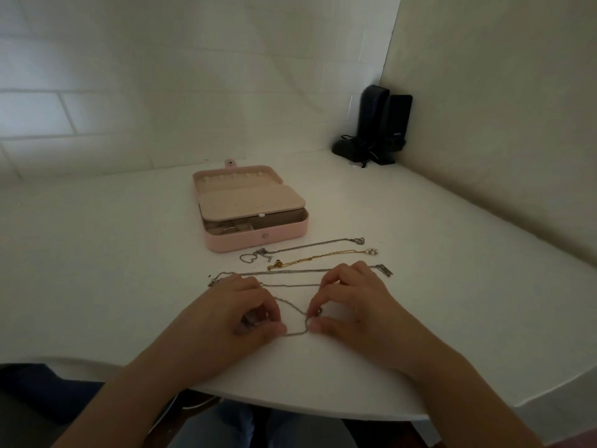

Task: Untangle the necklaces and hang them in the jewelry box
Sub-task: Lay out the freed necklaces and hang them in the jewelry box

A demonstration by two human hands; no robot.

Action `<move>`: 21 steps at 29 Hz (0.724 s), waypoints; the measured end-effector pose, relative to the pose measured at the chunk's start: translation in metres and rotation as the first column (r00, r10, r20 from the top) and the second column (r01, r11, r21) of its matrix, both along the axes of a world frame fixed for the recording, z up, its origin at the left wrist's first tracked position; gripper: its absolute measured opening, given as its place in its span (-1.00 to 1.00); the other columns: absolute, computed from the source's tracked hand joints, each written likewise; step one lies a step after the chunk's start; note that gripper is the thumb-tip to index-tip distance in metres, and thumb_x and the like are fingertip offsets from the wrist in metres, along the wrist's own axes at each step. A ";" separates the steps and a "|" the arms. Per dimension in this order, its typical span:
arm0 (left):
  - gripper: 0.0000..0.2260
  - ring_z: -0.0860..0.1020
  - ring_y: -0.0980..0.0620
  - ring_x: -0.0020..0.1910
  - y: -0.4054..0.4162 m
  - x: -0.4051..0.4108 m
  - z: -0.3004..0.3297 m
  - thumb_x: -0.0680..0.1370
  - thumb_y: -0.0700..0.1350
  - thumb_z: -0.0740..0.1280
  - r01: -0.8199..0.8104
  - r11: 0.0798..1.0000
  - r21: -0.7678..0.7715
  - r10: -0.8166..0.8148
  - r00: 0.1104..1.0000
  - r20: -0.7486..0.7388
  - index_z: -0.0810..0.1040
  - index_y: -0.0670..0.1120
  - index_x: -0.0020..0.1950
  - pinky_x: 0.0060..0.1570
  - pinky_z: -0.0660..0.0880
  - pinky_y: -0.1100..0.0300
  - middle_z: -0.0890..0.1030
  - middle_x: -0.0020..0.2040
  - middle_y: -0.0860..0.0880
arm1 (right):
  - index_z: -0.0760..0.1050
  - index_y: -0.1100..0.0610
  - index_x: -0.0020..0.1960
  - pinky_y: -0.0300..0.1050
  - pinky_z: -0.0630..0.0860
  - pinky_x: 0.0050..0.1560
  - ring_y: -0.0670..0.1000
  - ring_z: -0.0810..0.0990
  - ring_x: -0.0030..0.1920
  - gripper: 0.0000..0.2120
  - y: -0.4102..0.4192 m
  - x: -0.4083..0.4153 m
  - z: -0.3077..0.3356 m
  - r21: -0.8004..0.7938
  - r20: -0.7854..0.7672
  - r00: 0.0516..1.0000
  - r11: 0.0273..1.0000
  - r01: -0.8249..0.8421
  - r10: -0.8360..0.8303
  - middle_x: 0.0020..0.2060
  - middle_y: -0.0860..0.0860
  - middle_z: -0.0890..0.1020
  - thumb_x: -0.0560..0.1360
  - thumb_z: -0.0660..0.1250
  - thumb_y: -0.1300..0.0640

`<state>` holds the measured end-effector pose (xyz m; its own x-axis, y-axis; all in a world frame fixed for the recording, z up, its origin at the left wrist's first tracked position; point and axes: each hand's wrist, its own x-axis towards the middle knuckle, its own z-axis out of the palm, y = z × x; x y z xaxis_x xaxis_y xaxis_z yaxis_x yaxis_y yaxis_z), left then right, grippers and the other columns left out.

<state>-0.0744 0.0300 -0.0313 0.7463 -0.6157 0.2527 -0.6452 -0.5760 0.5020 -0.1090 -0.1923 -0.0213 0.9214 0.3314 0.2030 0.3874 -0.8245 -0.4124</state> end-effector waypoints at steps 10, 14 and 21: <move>-0.76 0.37 0.27 -0.04 0.017 0.002 -0.002 0.27 0.33 0.16 -0.053 0.998 0.015 0.054 0.998 -0.020 0.42 0.21 -0.29 -0.14 0.29 0.43 0.48 -0.21 0.21 | 0.41 -0.07 -0.22 -0.27 0.27 -0.04 -0.15 0.33 -0.12 -0.76 -0.004 0.002 0.000 0.079 0.058 0.997 0.996 0.037 -0.041 -0.19 -0.17 0.47 0.43 0.06 -0.16; -0.81 0.38 0.26 -0.06 0.016 0.001 -0.003 0.32 0.28 0.15 -0.059 0.998 -0.002 0.059 0.998 -0.003 0.39 0.20 -0.31 -0.10 0.28 0.46 0.47 -0.25 0.19 | 0.43 -0.02 -0.21 -0.49 0.32 -0.16 -0.24 0.52 -0.15 -0.85 -0.010 -0.003 0.012 0.443 -0.040 0.973 0.869 0.219 -0.225 -0.26 -0.16 0.59 0.53 0.23 0.10; -0.82 0.38 0.19 -0.11 0.013 -0.001 0.000 0.44 0.10 0.32 -0.144 0.990 0.014 0.143 0.989 0.044 0.39 0.12 -0.31 -0.26 0.29 0.35 0.44 -0.34 0.11 | 0.49 0.10 -0.21 -0.47 0.41 -0.23 -0.26 0.55 -0.36 -0.87 -0.014 0.001 0.014 0.638 -0.081 0.951 0.718 0.279 -0.298 -0.44 -0.10 0.60 0.50 0.30 0.25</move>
<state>-0.0755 0.0432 -0.0315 0.8160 -0.5076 0.2765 -0.5758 -0.6722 0.4654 -0.1081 -0.2058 -0.0069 0.9422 -0.1642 0.2921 0.1926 -0.4478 -0.8731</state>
